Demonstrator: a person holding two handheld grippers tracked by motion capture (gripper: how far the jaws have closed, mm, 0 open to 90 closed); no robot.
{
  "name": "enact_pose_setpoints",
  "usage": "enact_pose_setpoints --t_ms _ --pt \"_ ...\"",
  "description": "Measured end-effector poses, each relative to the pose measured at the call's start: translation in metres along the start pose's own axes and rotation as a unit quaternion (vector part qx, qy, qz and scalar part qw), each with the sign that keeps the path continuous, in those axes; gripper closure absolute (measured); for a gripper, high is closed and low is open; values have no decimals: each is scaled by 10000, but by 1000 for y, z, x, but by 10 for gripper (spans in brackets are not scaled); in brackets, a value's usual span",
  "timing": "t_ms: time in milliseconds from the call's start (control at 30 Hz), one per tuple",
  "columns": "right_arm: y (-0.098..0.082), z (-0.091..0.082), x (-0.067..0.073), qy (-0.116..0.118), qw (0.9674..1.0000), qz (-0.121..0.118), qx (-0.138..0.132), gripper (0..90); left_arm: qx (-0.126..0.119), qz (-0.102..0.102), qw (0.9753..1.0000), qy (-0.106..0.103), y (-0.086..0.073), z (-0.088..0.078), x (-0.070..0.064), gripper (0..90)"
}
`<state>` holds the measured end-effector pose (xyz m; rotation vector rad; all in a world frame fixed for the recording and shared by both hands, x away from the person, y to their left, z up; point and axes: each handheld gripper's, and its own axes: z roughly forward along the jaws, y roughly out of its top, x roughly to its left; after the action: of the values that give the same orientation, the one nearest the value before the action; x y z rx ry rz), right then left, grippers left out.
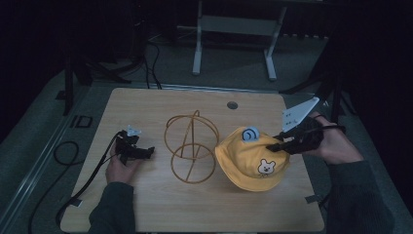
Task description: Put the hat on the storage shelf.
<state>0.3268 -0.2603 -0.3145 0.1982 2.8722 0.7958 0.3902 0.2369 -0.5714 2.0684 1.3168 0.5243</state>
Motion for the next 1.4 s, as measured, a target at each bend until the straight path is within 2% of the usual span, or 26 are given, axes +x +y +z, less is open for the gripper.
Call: enact_pose_setpoints --t_ms 600,833,1400 --pt "-5 -17 -3 -60 9993 -13 -381 769 0 3 10000 0 0 0 0 22" --pt "-4 -22 -7 -133 9976 22 -684 770 -1 2 10000 0 0 0 0 22" --pt "1 -31 -13 -344 9943 73 -1005 771 2 6 10000 -1 0 0 0 21"
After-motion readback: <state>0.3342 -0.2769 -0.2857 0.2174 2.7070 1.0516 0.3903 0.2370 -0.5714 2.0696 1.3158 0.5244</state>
